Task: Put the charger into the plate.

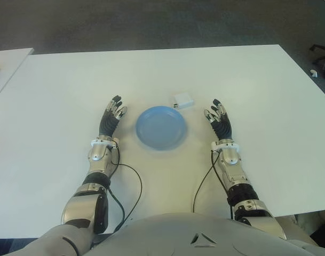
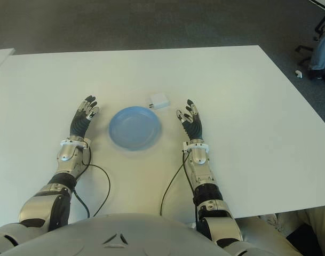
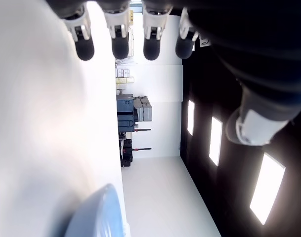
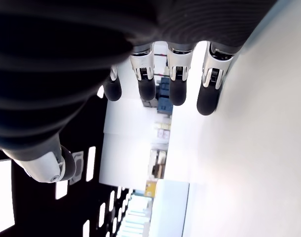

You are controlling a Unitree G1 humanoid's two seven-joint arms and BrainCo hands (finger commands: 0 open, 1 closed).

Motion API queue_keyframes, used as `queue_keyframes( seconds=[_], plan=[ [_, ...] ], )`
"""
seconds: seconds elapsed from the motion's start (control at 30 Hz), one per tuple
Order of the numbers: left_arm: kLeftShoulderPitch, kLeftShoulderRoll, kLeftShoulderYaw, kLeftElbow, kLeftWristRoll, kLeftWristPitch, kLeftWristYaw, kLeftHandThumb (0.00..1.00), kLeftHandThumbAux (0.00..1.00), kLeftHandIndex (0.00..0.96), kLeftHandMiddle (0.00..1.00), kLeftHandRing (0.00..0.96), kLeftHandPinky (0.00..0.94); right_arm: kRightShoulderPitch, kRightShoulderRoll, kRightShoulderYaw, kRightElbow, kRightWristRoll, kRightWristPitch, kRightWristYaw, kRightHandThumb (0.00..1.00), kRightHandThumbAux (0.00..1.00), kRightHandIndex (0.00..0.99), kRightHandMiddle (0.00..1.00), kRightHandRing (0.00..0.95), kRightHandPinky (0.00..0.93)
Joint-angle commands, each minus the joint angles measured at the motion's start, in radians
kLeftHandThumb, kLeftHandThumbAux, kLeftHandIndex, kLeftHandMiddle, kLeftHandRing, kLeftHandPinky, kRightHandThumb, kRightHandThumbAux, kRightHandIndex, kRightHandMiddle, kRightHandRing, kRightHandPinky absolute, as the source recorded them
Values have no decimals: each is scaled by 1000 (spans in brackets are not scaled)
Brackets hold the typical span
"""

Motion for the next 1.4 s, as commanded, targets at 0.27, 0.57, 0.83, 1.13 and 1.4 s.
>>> queue_keyframes(
  seconds=[0.27, 0.57, 0.83, 1.13, 1.4],
  plan=[
    [51, -44, -14, 42, 27, 33, 40, 95, 545, 0, 0, 0, 0, 12, -39, -22, 47, 11, 21, 4, 502, 514, 25, 70, 89, 160],
    [46, -64, -14, 39, 29, 20, 62, 88, 542, 0, 2, 0, 0, -56, -86, -11, 97, -85, 22, -96, 520, 534, 49, 89, 115, 200],
    [37, -77, -17, 44, 32, 26, 70, 81, 552, 0, 0, 0, 0, -314, -198, 87, 298, -277, 76, -198, 418, 591, 38, 68, 90, 130],
    [28, -87, -20, 47, 35, 44, 76, 87, 561, 0, 0, 0, 0, -515, -282, 261, 487, -455, 61, -244, 185, 558, 1, 4, 6, 8],
    [24, -99, -19, 39, 35, 49, 96, 97, 566, 0, 2, 0, 1, -584, -302, 361, 563, -520, 59, -249, 93, 449, 0, 0, 0, 0]
  ],
)
